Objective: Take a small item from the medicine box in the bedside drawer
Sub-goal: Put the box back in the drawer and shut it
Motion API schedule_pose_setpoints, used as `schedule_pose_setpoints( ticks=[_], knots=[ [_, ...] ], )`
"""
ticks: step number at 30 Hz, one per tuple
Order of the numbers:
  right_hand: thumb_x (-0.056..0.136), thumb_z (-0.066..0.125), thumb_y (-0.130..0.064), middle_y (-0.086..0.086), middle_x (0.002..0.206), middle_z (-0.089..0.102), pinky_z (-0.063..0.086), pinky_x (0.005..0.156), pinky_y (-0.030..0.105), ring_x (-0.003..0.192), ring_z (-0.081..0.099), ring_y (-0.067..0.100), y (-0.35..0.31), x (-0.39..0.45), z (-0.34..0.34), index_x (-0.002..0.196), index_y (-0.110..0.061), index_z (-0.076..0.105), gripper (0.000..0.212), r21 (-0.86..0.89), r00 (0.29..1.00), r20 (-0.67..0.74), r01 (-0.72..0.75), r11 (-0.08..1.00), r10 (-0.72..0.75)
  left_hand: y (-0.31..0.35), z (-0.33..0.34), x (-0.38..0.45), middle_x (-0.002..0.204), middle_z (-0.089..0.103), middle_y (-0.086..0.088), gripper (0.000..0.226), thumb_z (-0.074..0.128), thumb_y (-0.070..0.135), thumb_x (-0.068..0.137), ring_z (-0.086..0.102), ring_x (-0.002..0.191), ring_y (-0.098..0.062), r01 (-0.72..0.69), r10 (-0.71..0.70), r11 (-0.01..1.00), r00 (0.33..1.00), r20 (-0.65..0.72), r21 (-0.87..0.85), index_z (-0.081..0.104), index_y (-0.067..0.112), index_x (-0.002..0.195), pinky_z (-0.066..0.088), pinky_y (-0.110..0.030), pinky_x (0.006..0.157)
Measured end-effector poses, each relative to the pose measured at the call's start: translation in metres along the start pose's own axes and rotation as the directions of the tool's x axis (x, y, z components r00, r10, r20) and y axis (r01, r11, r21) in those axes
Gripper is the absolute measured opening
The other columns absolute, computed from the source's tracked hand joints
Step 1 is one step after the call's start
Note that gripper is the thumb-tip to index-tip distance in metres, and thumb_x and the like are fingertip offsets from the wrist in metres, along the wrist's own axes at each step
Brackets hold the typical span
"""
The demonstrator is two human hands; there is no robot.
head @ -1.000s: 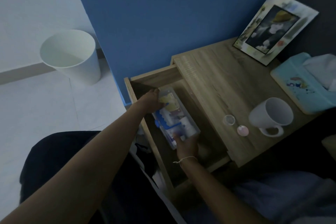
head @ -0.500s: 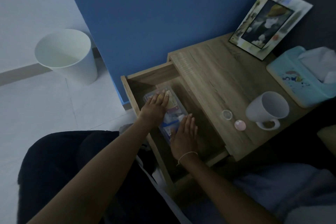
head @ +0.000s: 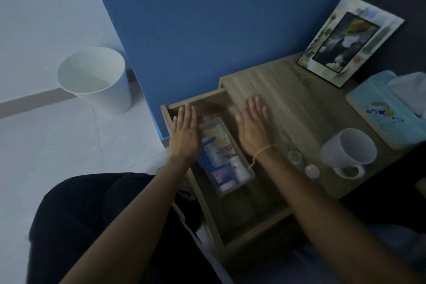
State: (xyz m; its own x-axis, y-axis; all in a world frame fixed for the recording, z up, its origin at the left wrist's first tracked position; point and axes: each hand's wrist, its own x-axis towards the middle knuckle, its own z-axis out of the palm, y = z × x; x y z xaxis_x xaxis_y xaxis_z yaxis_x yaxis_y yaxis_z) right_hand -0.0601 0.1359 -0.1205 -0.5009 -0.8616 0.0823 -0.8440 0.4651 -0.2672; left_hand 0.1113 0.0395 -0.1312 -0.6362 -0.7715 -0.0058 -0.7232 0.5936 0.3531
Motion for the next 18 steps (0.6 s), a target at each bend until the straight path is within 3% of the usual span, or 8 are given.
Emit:
schedule_pose_setpoints(
  ticks=[6, 10, 18],
  knots=[
    [0.103, 0.021, -0.028, 0.01, 0.162, 0.01, -0.001, 0.12, 0.041, 0.15, 0.003, 0.023, 0.058, 0.043, -0.004, 0.151, -0.006, 0.016, 0.053, -0.126, 0.987, 0.163, 0.032, 0.991, -0.011, -0.012, 0.009, 0.004, 0.16, -0.009, -0.016, 0.064, 0.027, 0.031, 0.101, -0.005, 0.148, -0.03, 0.318, -0.325, 0.933, 0.945, -0.018, -0.168, 0.001, -0.001, 0.149, 0.005, -0.043, 0.122],
    [0.103, 0.019, -0.03, 0.006, 0.161, 0.015, 0.002, 0.122, 0.041, 0.15, 0.007, 0.018, 0.066, 0.036, 0.003, 0.152, -0.008, 0.017, 0.053, -0.084, 0.995, 0.102, 0.031, 0.996, -0.023, -0.011, 0.019, 0.008, 0.157, -0.01, -0.024, 0.063, 0.028, 0.026, 0.101, -0.009, 0.146, -0.038, 0.297, -0.312, 0.935, 0.949, -0.047, -0.195, 0.002, -0.01, 0.146, 0.0, -0.042, 0.122],
    [0.103, 0.023, -0.03, 0.005, 0.16, 0.021, 0.007, 0.122, 0.041, 0.149, 0.012, 0.017, 0.07, 0.037, 0.012, 0.151, -0.008, 0.021, 0.052, -0.068, 0.998, 0.044, 0.041, 0.997, -0.038, -0.002, 0.031, 0.013, 0.158, -0.011, -0.023, 0.062, 0.028, 0.024, 0.101, -0.01, 0.147, -0.036, 0.249, -0.286, 0.931, 0.952, -0.108, -0.267, 0.001, -0.009, 0.146, -0.003, -0.038, 0.121]
  ],
)
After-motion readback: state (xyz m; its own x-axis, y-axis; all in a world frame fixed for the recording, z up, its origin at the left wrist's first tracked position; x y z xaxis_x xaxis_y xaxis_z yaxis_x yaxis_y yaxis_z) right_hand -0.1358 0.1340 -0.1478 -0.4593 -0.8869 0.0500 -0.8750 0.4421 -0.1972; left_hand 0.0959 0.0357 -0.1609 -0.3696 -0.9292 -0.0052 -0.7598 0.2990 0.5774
